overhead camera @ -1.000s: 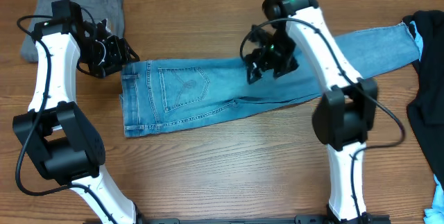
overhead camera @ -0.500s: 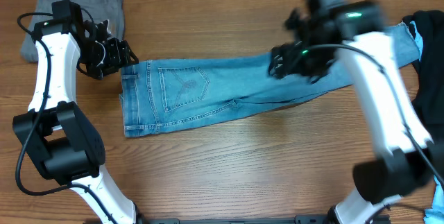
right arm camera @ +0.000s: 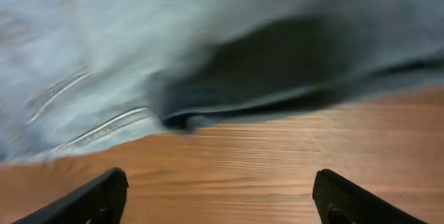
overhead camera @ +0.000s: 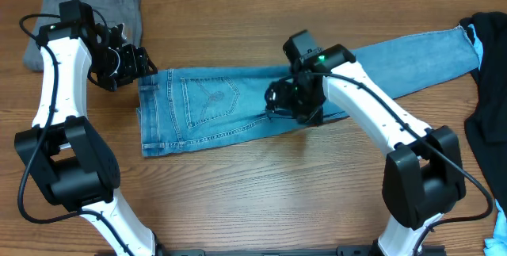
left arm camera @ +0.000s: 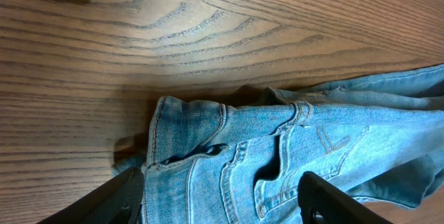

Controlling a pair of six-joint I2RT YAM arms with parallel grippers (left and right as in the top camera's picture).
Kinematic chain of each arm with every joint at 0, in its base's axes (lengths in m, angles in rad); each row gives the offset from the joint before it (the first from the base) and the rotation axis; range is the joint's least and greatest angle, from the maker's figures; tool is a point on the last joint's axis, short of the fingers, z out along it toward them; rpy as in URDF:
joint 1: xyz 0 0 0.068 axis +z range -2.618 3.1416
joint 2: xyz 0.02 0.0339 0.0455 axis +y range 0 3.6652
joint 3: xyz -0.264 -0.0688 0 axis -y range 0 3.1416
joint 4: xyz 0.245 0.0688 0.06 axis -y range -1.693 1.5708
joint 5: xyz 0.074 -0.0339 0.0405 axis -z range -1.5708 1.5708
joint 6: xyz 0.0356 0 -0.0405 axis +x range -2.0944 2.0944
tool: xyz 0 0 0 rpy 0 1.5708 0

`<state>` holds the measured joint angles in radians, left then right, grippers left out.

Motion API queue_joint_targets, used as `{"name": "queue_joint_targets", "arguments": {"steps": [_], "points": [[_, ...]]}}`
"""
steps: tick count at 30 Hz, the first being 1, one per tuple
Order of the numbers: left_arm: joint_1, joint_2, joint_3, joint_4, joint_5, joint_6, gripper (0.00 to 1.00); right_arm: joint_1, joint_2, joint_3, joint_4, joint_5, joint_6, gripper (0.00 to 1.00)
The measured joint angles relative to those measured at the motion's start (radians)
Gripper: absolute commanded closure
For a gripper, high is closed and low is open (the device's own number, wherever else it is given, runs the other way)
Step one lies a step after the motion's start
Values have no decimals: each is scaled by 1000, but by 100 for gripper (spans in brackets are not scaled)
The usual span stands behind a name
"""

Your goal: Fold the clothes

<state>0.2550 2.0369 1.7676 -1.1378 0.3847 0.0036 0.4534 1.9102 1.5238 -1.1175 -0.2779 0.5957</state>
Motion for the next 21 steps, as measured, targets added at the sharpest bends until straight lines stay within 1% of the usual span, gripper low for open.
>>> {"name": "queue_joint_targets", "arguments": {"steps": [3, 6, 8, 9, 15, 21], "points": [[0, 0, 0, -4, 0, 0, 26, -2, 0, -45, 11, 27, 98, 14], [0, 0, 0, -4, 0, 0, 26, -1, 0, -59, 50, 31, 141, 16], [0, 0, 0, -3, 0, 0, 27, -1, 0, -60, 79, 31, 169, 21], [0, 0, 0, -4, 0, 0, 27, -1, 0, -60, 87, 31, 179, 22], [0, 0, 0, -7, 0, 0, 27, -1, 2, -60, 114, 25, 302, 14], [0, 0, 0, -18, 0, 0, 27, 0, 77, -60, 136, -38, 375, 14]]}}
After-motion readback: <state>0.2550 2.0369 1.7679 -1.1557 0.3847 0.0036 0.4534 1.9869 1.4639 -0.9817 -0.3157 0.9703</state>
